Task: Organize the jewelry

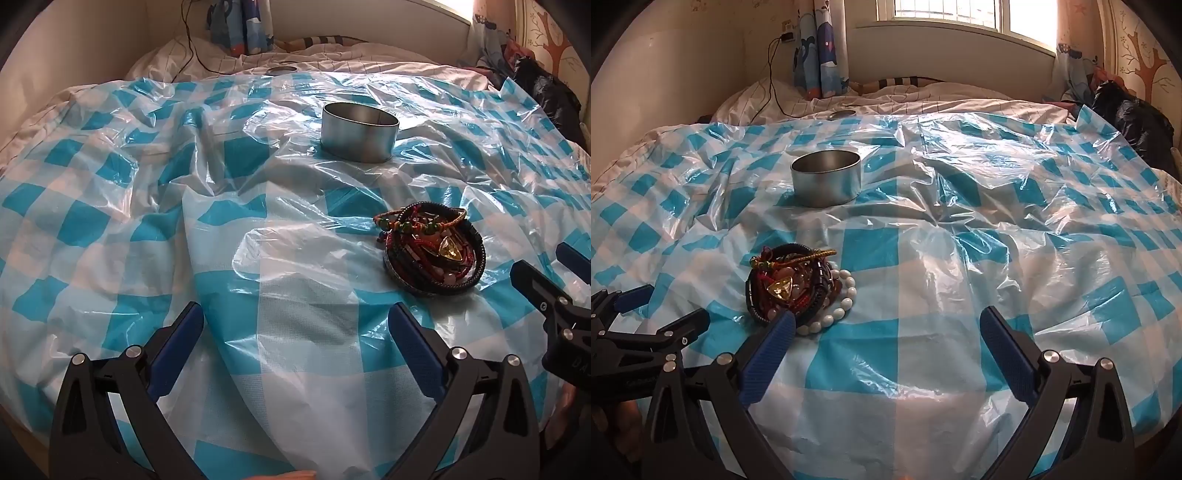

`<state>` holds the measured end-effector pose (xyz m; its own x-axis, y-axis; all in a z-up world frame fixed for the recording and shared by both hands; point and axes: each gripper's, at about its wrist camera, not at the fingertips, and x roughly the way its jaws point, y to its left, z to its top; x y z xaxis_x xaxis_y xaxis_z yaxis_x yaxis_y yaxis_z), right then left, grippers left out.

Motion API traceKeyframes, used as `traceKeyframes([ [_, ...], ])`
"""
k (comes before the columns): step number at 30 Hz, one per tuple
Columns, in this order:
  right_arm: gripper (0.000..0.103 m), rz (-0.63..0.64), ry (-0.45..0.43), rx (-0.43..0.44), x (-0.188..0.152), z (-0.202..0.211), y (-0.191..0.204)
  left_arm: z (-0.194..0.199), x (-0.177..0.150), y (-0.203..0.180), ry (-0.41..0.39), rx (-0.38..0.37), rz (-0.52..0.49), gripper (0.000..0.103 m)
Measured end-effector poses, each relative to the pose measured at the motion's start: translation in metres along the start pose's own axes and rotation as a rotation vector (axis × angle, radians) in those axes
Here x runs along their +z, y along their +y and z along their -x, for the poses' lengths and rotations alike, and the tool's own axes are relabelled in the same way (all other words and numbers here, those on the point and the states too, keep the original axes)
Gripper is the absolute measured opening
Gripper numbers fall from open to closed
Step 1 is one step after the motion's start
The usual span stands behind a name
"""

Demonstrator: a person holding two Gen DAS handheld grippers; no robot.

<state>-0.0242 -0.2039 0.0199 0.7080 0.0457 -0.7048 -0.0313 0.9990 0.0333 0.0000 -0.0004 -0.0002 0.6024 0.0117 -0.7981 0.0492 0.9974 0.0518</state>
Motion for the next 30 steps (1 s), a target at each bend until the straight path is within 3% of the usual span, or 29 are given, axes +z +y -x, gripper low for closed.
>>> traceKeyframes([
  [30, 0.096, -0.005, 0.01, 0.005, -0.003, -0.002, 0.001, -0.004, -0.003, -0.002, -0.006, -0.037, 0.004, 0.097],
])
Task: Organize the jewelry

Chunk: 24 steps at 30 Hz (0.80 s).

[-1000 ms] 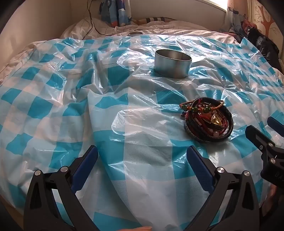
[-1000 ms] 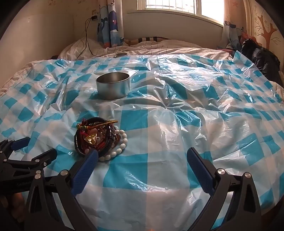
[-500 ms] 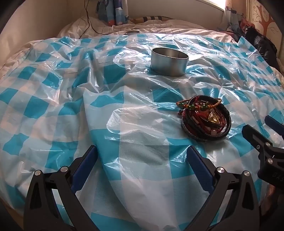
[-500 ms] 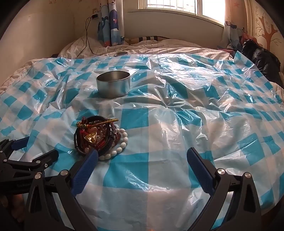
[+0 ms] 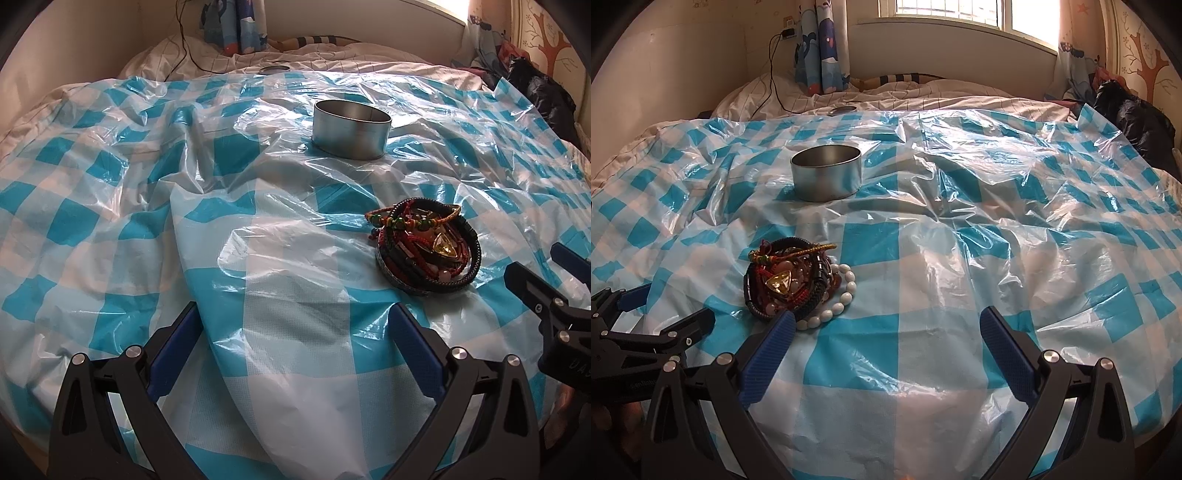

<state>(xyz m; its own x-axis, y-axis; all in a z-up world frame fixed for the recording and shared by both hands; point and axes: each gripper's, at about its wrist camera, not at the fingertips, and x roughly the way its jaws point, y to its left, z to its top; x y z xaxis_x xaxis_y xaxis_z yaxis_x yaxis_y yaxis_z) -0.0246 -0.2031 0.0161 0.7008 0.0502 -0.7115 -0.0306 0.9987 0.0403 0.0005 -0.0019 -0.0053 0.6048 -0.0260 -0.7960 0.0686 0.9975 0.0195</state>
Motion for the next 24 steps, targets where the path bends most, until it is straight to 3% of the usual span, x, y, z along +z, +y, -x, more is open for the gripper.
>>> traceKeyframes([
  [24, 0.096, 0.014, 0.014, 0.004, -0.0029, -0.0069, 0.0037, -0.0025, 0.0016, 0.0007, 0.007, 0.011, -0.006, 0.097],
])
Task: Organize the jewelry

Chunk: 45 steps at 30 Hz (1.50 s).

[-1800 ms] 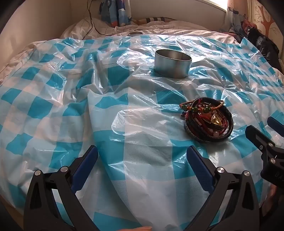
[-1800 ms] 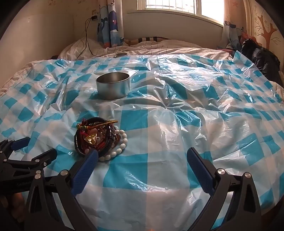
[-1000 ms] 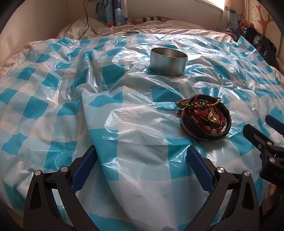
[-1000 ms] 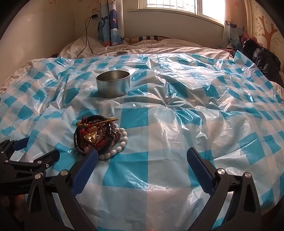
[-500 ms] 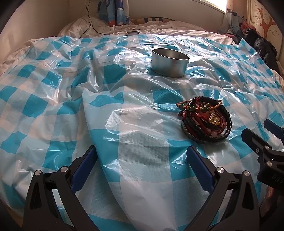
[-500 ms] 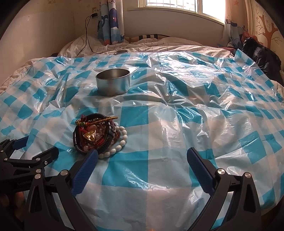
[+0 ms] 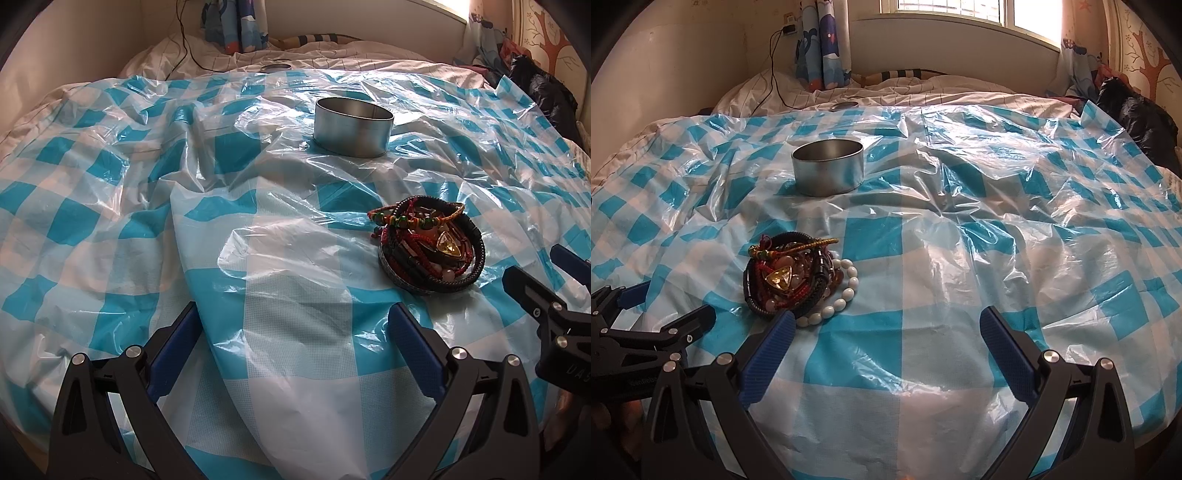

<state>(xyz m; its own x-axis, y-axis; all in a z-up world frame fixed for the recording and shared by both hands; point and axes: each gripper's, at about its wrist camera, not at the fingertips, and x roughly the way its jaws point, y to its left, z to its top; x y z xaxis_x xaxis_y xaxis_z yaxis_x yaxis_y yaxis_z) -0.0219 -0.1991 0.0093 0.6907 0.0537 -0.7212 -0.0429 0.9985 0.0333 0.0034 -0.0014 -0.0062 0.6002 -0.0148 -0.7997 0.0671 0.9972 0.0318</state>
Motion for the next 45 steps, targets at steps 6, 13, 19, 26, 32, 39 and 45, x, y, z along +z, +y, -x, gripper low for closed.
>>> traceKeyframes([
  [6, 0.096, -0.002, 0.005, 0.019, 0.001, 0.0, 0.001, 0.0, -0.001, -0.001, -0.003, 0.0, 0.002, 0.097],
  [13, 0.096, 0.002, 0.002, -0.003, 0.001, 0.0, 0.0, -0.001, -0.001, -0.002, -0.003, 0.002, 0.001, 0.097],
  [19, 0.096, 0.021, -0.004, -0.009, 0.002, 0.001, 0.004, -0.002, -0.002, -0.003, -0.004, 0.0, 0.002, 0.097],
  [26, 0.096, 0.009, -0.005, 0.007, 0.002, 0.002, 0.003, 0.0, -0.002, -0.004, -0.007, -0.011, 0.01, 0.097],
  [32, 0.096, 0.012, -0.014, 0.02, 0.002, 0.004, 0.004, 0.005, -0.001, -0.001, -0.02, -0.023, 0.024, 0.097],
  [39, 0.096, -0.009, -0.012, 0.044, 0.004, 0.005, 0.001, 0.007, 0.0, 0.002, -0.025, -0.033, 0.03, 0.097],
  [45, 0.096, -0.052, -0.01, 0.121, 0.011, 0.007, -0.008, 0.01, 0.007, 0.004, -0.013, -0.066, 0.023, 0.097],
])
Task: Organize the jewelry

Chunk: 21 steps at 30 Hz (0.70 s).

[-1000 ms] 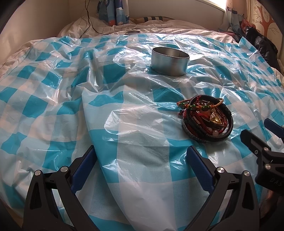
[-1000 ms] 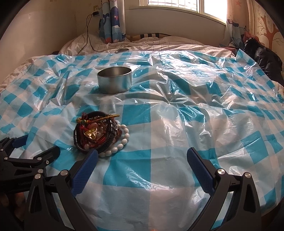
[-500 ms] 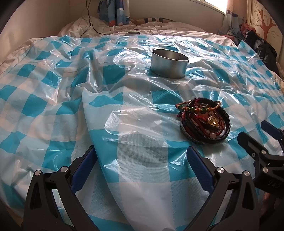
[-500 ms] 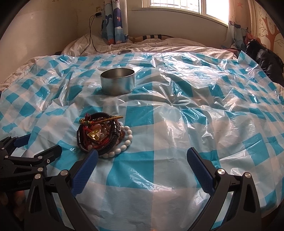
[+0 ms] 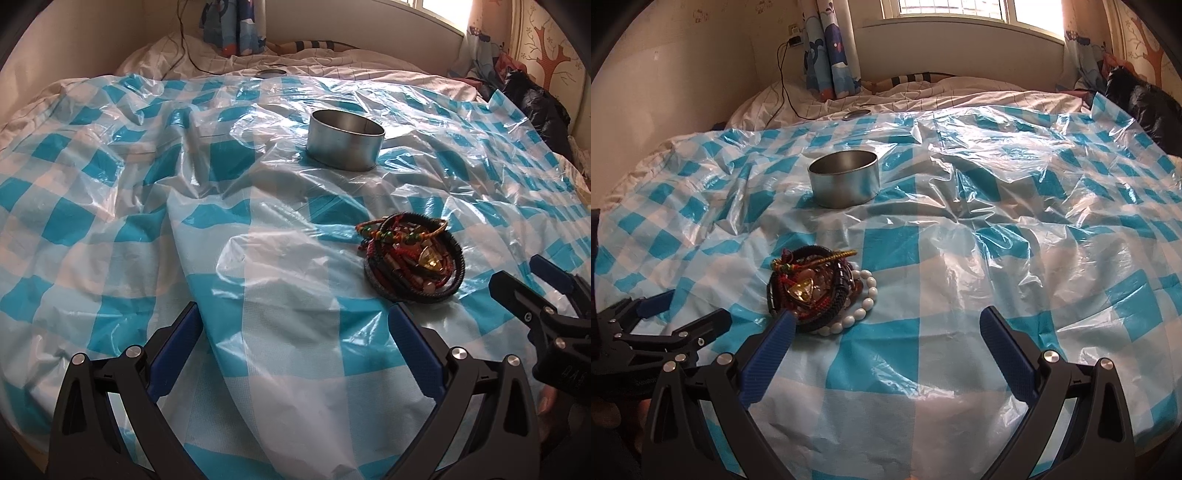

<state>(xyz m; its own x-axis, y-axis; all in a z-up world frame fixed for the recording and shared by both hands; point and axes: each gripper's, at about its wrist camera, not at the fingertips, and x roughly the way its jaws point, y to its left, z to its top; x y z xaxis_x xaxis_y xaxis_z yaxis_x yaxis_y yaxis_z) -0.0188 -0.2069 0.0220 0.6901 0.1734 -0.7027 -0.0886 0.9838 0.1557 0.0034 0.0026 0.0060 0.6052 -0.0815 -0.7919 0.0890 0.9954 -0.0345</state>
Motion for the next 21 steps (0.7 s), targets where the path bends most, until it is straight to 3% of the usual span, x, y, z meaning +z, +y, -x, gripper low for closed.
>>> traceKeyframes([
  [5, 0.096, 0.083, 0.03, 0.013, 0.021, -0.01, 0.007, -0.002, 0.026, -0.008, -0.037, 0.048, -0.13, 0.097],
  [8, 0.096, 0.113, 0.047, 0.033, 0.035, -0.02, 0.005, -0.004, 0.037, -0.014, -0.056, 0.01, -0.22, 0.097],
  [14, 0.096, -0.059, 0.095, 0.172, 0.047, -0.034, -0.025, -0.006, 0.036, -0.035, -0.069, -0.1, -0.322, 0.097],
  [17, 0.096, -0.104, 0.104, 0.177, 0.047, -0.038, -0.033, -0.01, 0.038, -0.049, -0.09, -0.092, -0.376, 0.097],
  [21, 0.096, -0.176, 0.095, 0.153, 0.047, -0.038, -0.048, -0.022, 0.045, -0.055, -0.065, -0.126, -0.354, 0.097],
])
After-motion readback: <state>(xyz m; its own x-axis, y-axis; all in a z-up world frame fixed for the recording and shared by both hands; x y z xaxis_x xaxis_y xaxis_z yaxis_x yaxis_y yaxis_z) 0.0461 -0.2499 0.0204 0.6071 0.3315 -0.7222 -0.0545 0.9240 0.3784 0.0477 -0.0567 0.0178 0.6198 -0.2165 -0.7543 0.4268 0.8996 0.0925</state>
